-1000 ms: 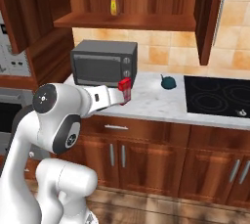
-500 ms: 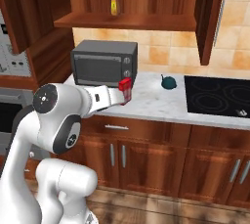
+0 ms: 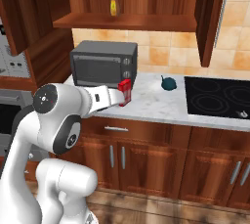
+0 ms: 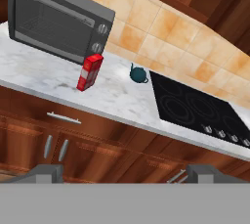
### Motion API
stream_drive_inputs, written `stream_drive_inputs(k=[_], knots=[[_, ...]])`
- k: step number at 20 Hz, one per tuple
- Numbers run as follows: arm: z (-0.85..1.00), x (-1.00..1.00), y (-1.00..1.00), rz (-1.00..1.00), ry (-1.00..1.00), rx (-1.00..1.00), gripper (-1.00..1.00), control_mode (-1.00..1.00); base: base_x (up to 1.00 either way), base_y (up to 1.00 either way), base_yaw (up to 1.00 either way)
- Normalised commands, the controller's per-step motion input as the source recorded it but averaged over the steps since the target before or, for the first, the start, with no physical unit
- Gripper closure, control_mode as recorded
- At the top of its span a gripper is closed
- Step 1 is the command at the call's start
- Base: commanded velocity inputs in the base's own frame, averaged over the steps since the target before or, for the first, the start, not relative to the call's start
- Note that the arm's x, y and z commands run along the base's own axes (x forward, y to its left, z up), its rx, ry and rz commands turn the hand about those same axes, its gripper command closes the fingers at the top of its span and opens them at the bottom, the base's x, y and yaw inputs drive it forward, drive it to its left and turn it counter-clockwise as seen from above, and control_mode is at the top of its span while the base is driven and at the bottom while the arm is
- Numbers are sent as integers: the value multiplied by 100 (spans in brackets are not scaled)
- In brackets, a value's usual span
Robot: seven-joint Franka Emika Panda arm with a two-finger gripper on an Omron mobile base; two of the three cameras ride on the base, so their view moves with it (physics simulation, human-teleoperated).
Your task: Pick the bar and boxed food from the counter and place them in the cabinets closest to them.
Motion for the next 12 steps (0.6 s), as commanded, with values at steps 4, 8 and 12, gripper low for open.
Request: stream_drive_inputs(k=[4, 8, 12], knots=[[0, 0, 0, 0, 0, 0, -100, 100, 38, 0, 0], [0, 0, 0, 0, 0, 0, -100, 100, 38, 0, 0], [0, 0, 0, 0, 0, 0, -100, 100, 40, 1, 0]])
